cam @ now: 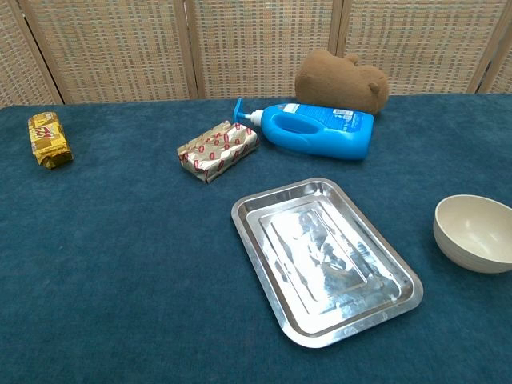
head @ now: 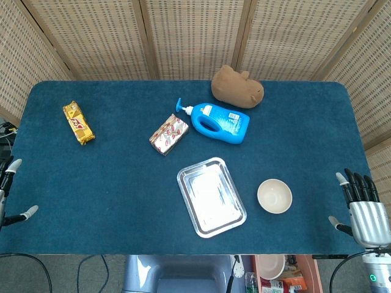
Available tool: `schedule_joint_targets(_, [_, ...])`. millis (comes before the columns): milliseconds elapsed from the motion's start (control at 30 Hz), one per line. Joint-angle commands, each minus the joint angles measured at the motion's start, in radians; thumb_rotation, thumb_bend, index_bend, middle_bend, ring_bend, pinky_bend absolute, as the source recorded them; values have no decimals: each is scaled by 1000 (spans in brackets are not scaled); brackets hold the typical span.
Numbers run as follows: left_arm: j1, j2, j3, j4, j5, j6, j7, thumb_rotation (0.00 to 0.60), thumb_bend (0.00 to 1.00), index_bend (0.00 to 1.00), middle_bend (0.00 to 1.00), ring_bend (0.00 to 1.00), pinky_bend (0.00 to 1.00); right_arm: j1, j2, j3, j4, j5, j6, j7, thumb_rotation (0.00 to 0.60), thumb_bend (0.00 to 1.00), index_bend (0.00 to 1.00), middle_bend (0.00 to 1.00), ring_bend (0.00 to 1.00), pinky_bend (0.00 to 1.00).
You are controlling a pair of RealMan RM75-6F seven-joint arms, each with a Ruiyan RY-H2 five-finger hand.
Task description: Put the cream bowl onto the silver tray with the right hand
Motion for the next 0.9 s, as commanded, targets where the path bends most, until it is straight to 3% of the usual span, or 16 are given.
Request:
schedule_joint_targets(33, [0,0,-1,2,-3,0,-2,600,0,0,0,0,0,0,2,-5,-8,0,-7,-5,600,0,0,0,0,0])
schedule_joint_targets(233, [-7,-8,-8,11,-17,-12,4,600,0,0,0,0,0,24,13,-22,-38,-17,-61,-16,600,0,0,0,0,0])
schedule_joint_targets(433, [-29,-21,-24,20,-67,-54,26,600,0,0,0,0,0,98,9,-63,-19,-92,-184,-22,600,0,18,0,0,0])
schedule_joint_targets(600, [-49,-38,-38,33,-119,-93,59,600,0,0,0,0,0,180,-22,-75,23,-114,-315,23,600,0,134,0,0,0])
schedule_joint_targets(700, [-58,-47,-46,37,-145,-106,78,600,0,0,0,0,0,227,-39,-73,45,-107,-388,57,600,0,263,0,0,0])
schedule_joint_targets(900, [-71,-69,-57,48,-190,-124,115,600,0,0,0,0,0,293,-118,-83,151,-126,-456,138,600,0,333,0,0,0])
